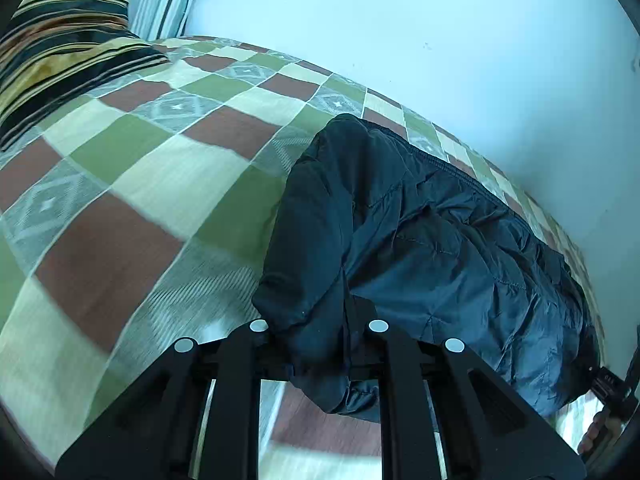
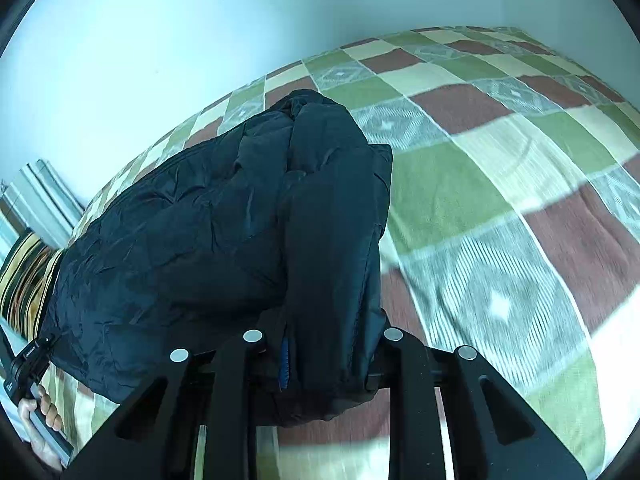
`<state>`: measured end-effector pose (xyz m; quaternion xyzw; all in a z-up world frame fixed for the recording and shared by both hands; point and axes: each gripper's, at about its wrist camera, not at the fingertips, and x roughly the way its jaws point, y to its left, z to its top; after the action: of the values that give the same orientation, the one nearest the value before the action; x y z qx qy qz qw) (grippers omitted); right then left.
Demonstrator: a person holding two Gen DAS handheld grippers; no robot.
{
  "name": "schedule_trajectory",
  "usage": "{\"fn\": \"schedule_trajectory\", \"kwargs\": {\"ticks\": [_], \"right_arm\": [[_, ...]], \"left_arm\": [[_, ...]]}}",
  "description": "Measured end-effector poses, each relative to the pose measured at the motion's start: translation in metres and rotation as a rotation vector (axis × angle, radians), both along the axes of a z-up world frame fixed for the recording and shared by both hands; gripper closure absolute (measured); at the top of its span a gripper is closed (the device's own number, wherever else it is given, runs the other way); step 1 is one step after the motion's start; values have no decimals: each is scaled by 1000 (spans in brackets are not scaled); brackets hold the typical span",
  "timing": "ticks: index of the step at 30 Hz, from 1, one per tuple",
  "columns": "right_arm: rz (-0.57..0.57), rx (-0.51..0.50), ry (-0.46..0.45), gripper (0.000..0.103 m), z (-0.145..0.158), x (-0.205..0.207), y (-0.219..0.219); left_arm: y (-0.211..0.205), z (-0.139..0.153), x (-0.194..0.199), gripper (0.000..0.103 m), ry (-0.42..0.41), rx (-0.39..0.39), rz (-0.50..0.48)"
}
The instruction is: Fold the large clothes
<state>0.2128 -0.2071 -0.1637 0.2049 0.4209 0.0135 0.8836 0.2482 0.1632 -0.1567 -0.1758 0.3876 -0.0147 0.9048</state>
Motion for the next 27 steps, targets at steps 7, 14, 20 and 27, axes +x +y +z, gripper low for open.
{"fn": "schedule_trajectory", "kwargs": {"ticks": [7, 14, 20, 27], "right_arm": [[40, 4, 0, 79, -2, -43, 5], [63, 14, 1, 79, -1, -61, 18], [91, 24, 2, 79, 0, -79, 28], [109, 29, 4, 79, -1, -99, 37]], "left_arm": [[30, -5, -55, 88, 12, -24, 35], [53, -1, -79, 88, 11, -20, 74], [70, 4, -95, 88, 12, -19, 97], [87, 7, -120, 88, 21, -9, 99]]}}
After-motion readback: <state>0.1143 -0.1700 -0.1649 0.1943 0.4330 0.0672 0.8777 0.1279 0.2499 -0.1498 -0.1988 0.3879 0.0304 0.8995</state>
